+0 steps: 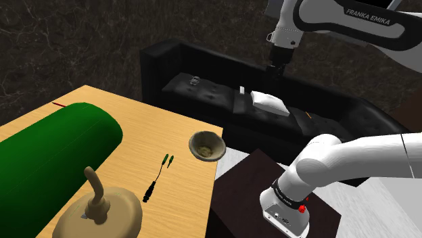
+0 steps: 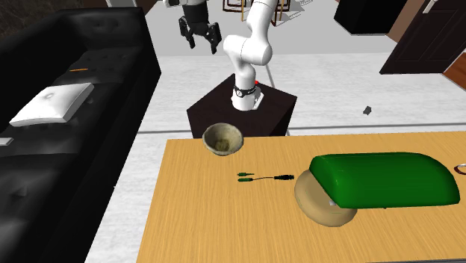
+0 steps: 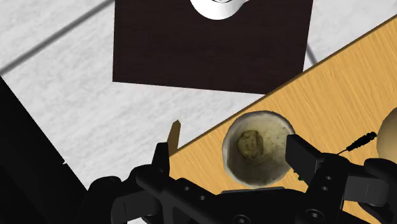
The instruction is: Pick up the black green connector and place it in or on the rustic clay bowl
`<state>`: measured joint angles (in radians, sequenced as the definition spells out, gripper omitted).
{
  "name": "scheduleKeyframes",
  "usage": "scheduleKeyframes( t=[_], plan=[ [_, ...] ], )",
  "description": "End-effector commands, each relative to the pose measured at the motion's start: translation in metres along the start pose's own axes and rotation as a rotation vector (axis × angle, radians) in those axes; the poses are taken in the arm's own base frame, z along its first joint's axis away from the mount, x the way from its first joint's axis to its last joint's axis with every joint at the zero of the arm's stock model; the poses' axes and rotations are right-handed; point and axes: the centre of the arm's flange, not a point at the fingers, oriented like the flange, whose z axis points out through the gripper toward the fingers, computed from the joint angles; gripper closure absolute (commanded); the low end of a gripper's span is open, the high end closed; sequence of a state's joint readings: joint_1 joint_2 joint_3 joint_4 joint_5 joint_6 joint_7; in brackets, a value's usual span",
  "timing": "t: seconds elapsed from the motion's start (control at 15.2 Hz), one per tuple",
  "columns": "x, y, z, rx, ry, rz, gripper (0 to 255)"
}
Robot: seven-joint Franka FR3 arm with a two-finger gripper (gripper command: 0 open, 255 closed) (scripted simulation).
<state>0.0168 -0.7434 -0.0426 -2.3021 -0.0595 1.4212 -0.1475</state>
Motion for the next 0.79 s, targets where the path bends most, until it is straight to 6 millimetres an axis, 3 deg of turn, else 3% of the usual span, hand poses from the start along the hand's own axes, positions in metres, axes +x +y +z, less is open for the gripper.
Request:
scheduleKeyframes(
  t=[0.0,0.73],
  plan=[
    [0.000,0.000,0.000,0.000,0.000,0.000,0],
    [0.029,-0.113,0.086,-0.003,-0.004,0.258,0]
  ],
)
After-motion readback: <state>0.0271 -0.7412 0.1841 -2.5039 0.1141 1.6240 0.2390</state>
